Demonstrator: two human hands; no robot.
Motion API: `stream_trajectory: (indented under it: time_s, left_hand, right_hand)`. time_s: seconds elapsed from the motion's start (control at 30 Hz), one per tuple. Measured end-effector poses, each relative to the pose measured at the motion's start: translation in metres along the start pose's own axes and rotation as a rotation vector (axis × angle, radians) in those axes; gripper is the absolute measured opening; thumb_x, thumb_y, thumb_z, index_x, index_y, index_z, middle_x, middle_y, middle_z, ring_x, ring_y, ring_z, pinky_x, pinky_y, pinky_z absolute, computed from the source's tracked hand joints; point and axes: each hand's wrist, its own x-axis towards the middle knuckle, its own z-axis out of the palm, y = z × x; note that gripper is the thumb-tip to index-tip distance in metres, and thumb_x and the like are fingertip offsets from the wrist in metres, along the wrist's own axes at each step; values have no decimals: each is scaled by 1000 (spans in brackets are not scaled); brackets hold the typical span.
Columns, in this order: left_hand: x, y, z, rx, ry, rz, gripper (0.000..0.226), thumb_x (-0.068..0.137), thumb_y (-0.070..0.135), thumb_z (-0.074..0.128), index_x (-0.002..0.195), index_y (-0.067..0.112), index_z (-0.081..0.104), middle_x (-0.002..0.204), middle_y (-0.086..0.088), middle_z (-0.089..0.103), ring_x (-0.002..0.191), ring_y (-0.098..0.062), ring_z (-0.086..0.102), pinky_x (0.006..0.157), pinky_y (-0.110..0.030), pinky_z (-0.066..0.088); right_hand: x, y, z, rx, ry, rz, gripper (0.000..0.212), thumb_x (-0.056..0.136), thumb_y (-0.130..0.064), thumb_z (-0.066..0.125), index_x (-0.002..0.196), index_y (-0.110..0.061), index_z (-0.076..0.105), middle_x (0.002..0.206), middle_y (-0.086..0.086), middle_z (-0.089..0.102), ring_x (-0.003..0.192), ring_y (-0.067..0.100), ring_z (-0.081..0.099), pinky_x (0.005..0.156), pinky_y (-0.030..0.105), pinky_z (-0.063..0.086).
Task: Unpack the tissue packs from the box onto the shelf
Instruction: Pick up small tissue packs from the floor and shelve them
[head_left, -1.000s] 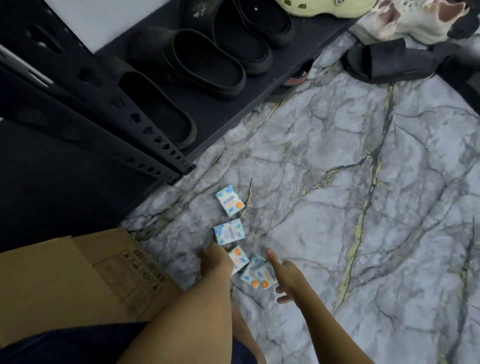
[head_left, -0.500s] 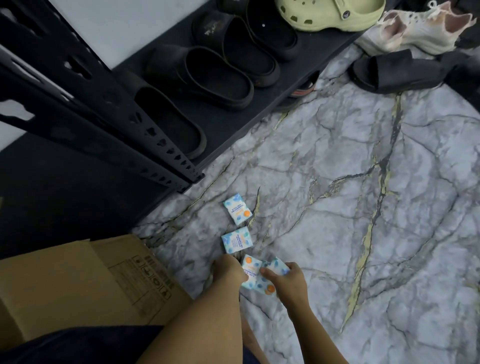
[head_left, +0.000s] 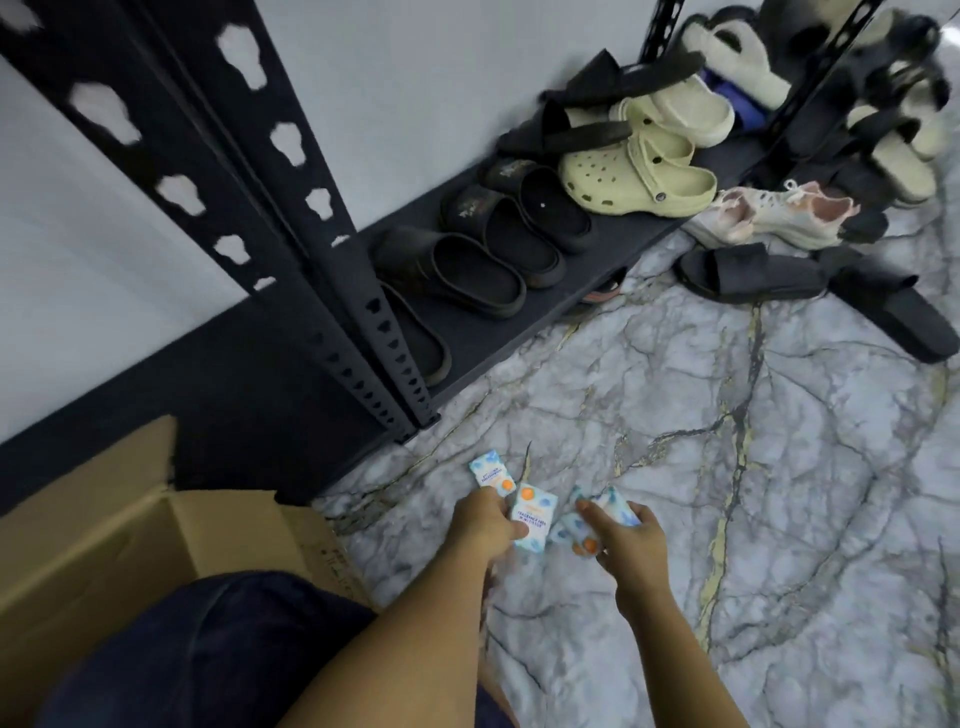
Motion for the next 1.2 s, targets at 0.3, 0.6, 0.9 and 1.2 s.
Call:
stream_trajectory:
  time_s: [0.3,0.6,0.9,1.2]
  left_hand:
    - [-108,63,-104,-164,149,277,22,86,11,71,100,9,54,91,-11,68,55,-18,68,58,-34,57]
    - [-284,22,-234,-313,346,530,25,88,14,70,108,10,56,97,-15,72,82,-28,74,74,-35,60]
    - [-448,-68,-305,-487,665,661,24,90,21,69,111,19,57,96,-5,73,77,-17,75,78,-37,61]
    - [-588,-178,-373,-661,1037,710,23,88,22,71,107,18,58,89,-15,71,71,-25,73,65,-31,59]
  right_hand:
    - [-95,-122,12,167,-246,-187,24,81,-14,78,99,-1,71,91,18,76,77,26,71,61,30,56]
    - [-248,-213,54,179,-627,-418,23,81,-15,75,99,0,72,93,15,77,78,21,74,64,29,60]
    - [-428,-236,125,29,-1012,-637,18,80,-12,73,96,-3,74,95,15,77,81,23,74,72,31,59]
    - [-597,-228,215,-47,-1337,-779,27,76,-13,77,102,-7,73,95,10,78,81,20,75,65,26,59]
